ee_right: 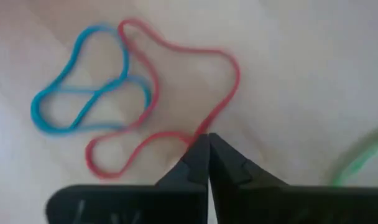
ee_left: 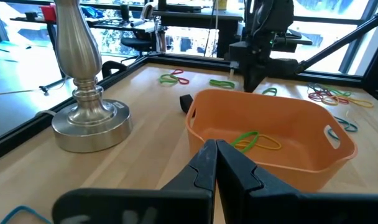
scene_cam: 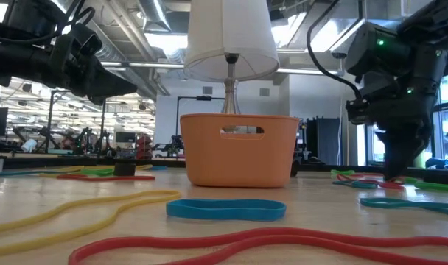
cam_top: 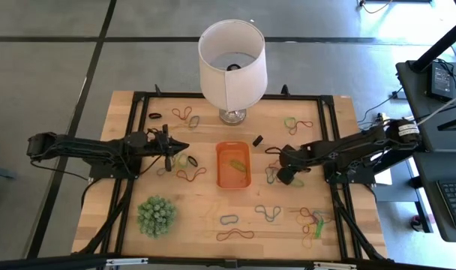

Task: Pick and place rubber bands into bin
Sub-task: Put the red rubber band into the orange bin

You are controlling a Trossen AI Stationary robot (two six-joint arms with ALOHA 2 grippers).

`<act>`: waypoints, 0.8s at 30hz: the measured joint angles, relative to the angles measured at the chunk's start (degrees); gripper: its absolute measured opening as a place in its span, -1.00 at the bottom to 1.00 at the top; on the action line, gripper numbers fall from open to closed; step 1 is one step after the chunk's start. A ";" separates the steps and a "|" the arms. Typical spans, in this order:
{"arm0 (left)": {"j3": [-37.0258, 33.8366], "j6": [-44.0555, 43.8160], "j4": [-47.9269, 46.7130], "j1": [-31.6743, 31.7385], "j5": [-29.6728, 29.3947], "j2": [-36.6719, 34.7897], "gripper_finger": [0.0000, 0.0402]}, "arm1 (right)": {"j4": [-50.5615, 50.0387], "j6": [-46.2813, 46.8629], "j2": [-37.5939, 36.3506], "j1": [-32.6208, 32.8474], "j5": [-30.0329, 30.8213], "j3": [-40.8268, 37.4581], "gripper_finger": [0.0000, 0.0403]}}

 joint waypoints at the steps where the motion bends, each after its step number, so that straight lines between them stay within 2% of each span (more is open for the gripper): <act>1: 0.00 0.00 0.00 0.01 0.00 0.00 -0.98 | -1.58 -0.29 0.00 0.06 0.14 0.92 -0.98; 11: 0.02 0.00 0.02 0.01 0.00 0.00 -0.98 | -3.39 -4.21 -0.15 -0.04 2.42 7.15 -0.96; 17: 0.02 0.02 0.02 0.02 0.00 0.00 -0.98 | 0.94 -20.38 -0.15 -0.33 4.05 7.09 -0.93; 20: 0.02 0.02 0.02 0.02 0.00 0.02 -0.98 | 3.79 -26.02 -0.15 -0.68 4.09 7.09 -0.84; 24: 0.02 0.01 0.00 0.02 0.00 0.01 -0.98 | 5.76 -29.02 0.75 -1.54 4.25 7.10 -0.64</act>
